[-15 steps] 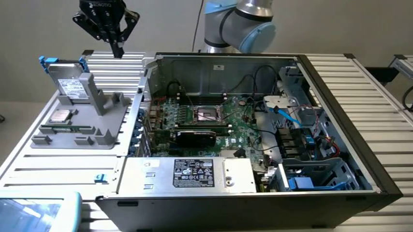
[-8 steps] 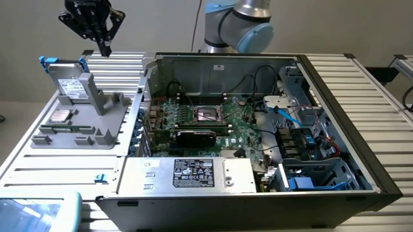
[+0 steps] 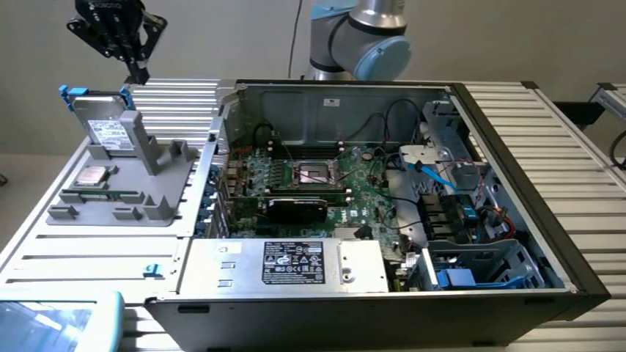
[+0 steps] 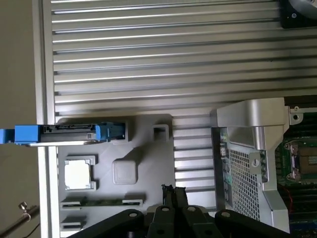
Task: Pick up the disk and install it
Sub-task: 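Reach for the disk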
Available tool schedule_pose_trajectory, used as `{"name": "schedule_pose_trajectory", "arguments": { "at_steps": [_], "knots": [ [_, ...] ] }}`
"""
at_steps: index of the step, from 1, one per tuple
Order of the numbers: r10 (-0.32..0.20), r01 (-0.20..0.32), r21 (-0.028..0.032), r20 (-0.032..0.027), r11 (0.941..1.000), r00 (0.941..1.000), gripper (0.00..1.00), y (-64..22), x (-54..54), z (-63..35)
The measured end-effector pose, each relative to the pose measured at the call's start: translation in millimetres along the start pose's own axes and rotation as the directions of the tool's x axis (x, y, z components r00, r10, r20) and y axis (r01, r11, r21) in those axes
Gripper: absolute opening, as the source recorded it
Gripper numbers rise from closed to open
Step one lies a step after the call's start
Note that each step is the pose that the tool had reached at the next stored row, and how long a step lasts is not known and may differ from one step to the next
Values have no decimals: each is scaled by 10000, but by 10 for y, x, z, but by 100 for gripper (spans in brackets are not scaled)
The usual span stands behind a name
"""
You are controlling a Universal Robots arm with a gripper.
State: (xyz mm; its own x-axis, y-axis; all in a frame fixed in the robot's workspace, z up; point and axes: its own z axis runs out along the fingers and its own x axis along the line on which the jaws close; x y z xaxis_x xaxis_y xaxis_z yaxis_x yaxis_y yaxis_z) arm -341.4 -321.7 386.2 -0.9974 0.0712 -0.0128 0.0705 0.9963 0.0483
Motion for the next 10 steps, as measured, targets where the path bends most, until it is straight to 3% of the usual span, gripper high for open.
{"name": "schedule_pose_trajectory", "arguments": {
  "at_steps": [10],
  "knots": [
    [2,-2,4,-70,10000,10000,11,133,417,51]
  ]
}}
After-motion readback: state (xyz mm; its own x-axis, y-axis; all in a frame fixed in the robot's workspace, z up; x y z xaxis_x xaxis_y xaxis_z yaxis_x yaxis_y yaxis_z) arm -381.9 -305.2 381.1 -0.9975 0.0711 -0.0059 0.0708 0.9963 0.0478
